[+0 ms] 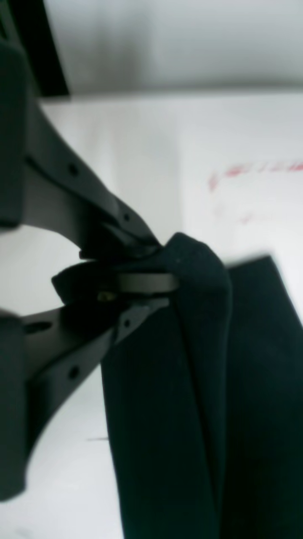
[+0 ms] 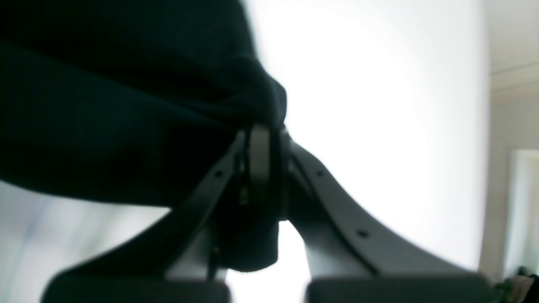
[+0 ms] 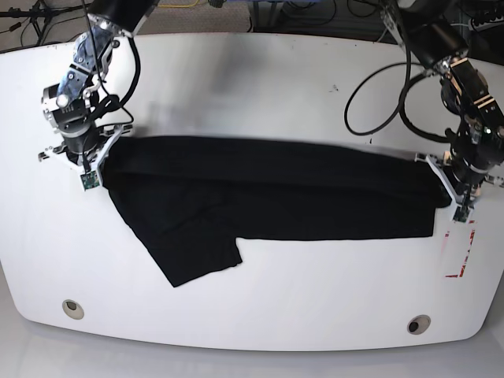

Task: Fold the T-shirt properly
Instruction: 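Lift the shirt with both grippers and shake it taut, then lay the shirt back down flat with both grippers and release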

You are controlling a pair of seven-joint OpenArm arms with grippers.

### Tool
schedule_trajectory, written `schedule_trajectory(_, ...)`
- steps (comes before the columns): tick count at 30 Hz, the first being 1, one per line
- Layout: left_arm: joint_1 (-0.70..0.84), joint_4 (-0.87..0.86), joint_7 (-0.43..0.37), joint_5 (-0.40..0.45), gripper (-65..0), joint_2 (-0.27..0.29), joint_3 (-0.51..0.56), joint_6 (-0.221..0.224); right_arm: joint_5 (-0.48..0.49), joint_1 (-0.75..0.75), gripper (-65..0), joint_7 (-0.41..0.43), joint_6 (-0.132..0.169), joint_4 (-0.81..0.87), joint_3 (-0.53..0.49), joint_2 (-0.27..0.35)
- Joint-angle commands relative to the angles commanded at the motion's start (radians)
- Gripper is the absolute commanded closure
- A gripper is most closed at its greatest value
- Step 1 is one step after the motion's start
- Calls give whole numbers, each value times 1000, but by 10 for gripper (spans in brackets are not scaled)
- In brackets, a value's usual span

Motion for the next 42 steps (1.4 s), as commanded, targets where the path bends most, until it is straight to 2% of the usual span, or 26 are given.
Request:
schedule_trajectory(3, 57, 0, -23, 5, 0, -6, 15, 0, 0, -46, -2, 20, 0, -26, 2, 2)
schedule_trajectory(9, 149, 0, -34, 2, 0, -60, 17, 0, 0, -118, -2, 31, 0, -51, 44, -5)
schedule_trajectory(18, 235, 0, -34, 8, 0, -77, 12, 0, 0, -183, -2, 31, 0, -46, 44, -8)
schedule_trajectory(24, 269, 0, -34, 8, 0, -84, 15, 0, -5, -196, -3, 31, 0, -43, 43, -40)
schedule_trajectory(27, 282, 0, -32, 8, -7, -84, 18, 0, -5, -196, -36, 25, 0, -43, 43, -41)
schedule_trajectory(31, 293, 0, -29, 9, -125, -86, 18, 0, -2, -196, -170, -14, 0, -43, 43, -41)
schedule_trajectory(34, 308, 0, -29, 9, -258, -86, 18, 0, -2, -196, -285, -29, 0, -41, 43, -41)
schedule_trajectory(35, 316, 0, -29, 9, -326, -87, 18, 0, -2, -196, -333, -29, 0, -35, 43, -41)
schedule_trajectory(37, 324, 0, -29, 9, -404, -97, 18, 0, 0, -196, -382, -32, 0, -23, 43, -41)
schedule_trajectory(39, 330, 0, -29, 9, -444, -104, 18, 0, 0, -196, -414, -32, 0, -11, 43, -44)
schedule_trajectory(42, 333, 2, -29, 3, -450, -106, 18, 0, 0, -196, -431, -32, 0, 3, 43, -61)
